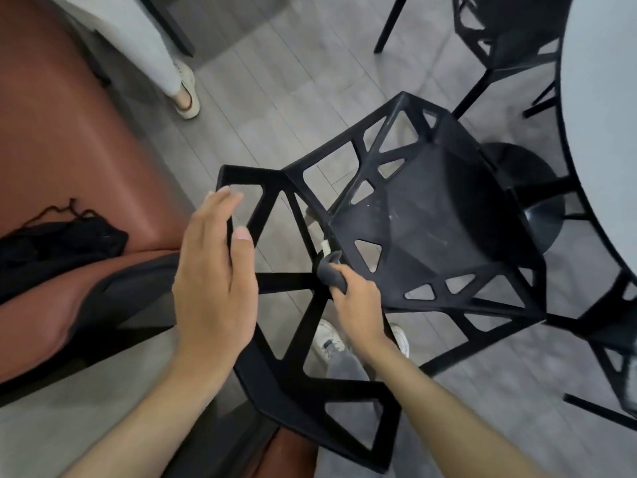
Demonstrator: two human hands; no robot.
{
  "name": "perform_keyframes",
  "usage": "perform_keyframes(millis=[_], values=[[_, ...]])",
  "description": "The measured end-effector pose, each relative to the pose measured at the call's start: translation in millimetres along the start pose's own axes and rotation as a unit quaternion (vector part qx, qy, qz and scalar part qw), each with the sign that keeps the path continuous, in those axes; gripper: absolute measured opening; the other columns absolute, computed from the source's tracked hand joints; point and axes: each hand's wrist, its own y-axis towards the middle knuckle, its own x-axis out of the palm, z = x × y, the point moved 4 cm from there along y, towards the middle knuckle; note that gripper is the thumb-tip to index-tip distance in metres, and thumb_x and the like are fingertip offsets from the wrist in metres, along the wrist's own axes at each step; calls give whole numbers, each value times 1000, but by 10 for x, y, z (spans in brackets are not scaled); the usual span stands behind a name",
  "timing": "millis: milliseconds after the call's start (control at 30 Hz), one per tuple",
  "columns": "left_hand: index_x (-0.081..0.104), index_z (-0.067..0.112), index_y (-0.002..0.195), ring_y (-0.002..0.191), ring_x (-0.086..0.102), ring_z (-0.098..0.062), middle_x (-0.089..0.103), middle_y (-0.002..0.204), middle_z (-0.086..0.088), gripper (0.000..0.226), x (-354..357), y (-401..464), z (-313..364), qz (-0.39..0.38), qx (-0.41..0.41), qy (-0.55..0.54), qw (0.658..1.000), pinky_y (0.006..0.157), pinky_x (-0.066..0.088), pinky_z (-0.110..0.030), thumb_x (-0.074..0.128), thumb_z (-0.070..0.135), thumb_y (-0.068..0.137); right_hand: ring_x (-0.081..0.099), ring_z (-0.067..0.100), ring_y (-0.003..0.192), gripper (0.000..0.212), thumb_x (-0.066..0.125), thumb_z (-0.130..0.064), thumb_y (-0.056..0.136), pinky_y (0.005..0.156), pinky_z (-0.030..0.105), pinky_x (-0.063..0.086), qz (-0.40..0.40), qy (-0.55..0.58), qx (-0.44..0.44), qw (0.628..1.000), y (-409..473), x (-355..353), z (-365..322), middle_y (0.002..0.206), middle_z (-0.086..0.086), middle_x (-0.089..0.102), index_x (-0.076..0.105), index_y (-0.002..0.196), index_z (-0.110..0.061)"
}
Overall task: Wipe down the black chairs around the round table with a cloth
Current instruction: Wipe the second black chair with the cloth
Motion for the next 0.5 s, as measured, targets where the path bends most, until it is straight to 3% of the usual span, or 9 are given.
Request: perform_keyframes(millis=[100, 300, 433, 500], values=[[49, 20, 150, 151, 30, 1, 44, 159, 12, 45, -12, -2, -8, 6, -5, -8, 1000, 121, 25, -19, 32, 26, 109, 67, 32, 97, 33, 56, -11, 95, 84, 40, 53, 29, -13, 39, 999, 497, 160, -76, 101, 9, 74, 66, 126, -21], [49, 24, 151, 153, 27, 2, 41, 160, 17, 47, 3, 17, -13, -6, -19, 6, 1000, 120, 21, -13, 30, 30, 108, 65, 35, 108, 32, 49, -13, 102, 90, 42, 51, 47, 11, 96, 994, 1071, 319, -137, 115, 16, 70, 60, 131, -19], [49, 22, 151, 154, 26, 0, 40, 162, 15, 50, -12, 20, -11, -16, -24, 7, 1000, 121, 20, -12, 28, 32, 107, 67, 27, 94, 25, 53, -14, 98, 85, 45, 55, -14, 5, 45, 999, 591, 151, -25, 99, 5, 71, 61, 119, -25], [49, 20, 151, 154, 26, -1, 40, 162, 13, 49, -2, 13, -14, -20, -17, 12, 1000, 126, 25, -27, 29, 32, 108, 67, 23, 87, 23, 55, -11, 97, 80, 44, 56, -35, -2, 19, 999, 417, 68, 15, 93, 1, 71, 62, 115, -24]])
